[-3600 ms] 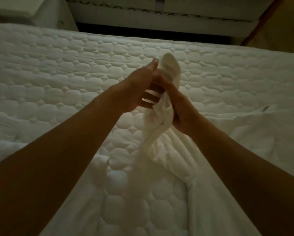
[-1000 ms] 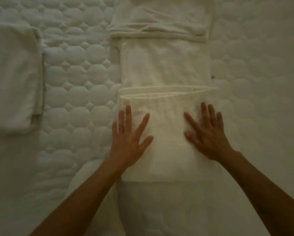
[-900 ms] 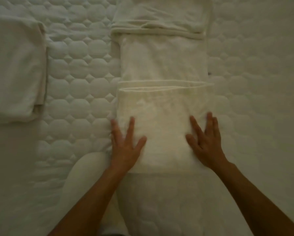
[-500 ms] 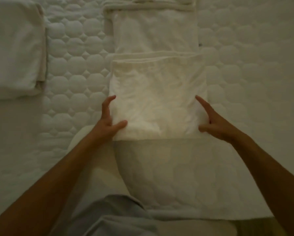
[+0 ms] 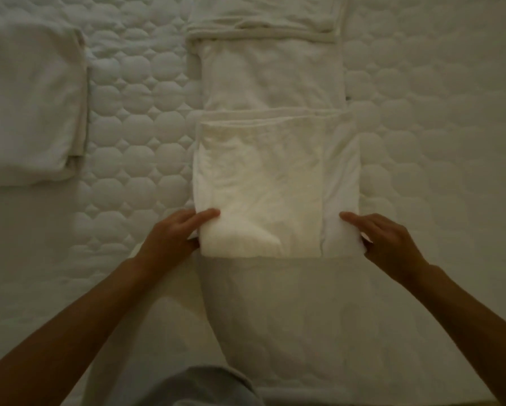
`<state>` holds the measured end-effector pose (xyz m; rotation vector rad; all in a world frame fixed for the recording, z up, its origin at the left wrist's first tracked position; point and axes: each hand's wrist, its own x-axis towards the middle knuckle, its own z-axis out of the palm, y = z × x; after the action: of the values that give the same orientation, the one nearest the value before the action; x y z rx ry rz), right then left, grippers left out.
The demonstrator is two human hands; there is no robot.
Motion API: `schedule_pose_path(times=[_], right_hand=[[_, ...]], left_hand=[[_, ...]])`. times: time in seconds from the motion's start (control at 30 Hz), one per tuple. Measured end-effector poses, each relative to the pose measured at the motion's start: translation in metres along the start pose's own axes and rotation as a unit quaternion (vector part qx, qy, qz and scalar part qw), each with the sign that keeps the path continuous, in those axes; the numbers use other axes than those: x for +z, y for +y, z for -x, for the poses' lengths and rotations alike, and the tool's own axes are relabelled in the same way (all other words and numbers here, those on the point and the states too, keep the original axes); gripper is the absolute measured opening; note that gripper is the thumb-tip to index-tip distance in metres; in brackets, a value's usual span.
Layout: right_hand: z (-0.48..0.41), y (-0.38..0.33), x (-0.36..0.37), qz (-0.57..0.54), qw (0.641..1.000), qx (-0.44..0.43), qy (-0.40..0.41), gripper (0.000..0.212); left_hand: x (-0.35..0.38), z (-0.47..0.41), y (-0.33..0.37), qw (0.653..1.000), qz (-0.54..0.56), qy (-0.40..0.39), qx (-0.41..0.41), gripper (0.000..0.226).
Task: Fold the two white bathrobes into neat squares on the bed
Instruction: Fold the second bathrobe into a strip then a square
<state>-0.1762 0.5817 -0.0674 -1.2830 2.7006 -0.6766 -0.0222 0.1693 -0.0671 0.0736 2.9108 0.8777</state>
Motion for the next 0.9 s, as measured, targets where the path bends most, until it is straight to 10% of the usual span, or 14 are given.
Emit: schedule_pose_path(times=[0.27,0.53,0.63,0.73,0.9], right_hand=[[-0.077,-0.002,-0.077,-0.107,0.978,0.164,0.079,0.044],[-0.269,0.009,-0.102,-0.169,0.904,0.279,0.276,0.026],[-0.346,0.035,-0.097,-0.186,0.863,0.314,0.349,0.029],[-0.425,0.079,-0.098,-0.185,0.836,0.344,0.387,0.037],[-0.524,0.156,-0.084,-0.134,0.865,0.441,0.198,0.077]], left_hand=[[-0.040,-0.043,-0.003,0.976,0.139,0.168,0.005,0.052],[-0.106,-0.223,0.008,0.816,0.404,0.379,-0.162,0.034],[-0.146,-0.298,-0.011,0.838,0.332,0.400,-0.164,0.070],[-0.178,-0.389,-0.043,0.851,0.284,0.402,-0.181,0.058],[-0.193,-0.533,-0.095,0.923,0.098,0.210,-0.306,0.094]])
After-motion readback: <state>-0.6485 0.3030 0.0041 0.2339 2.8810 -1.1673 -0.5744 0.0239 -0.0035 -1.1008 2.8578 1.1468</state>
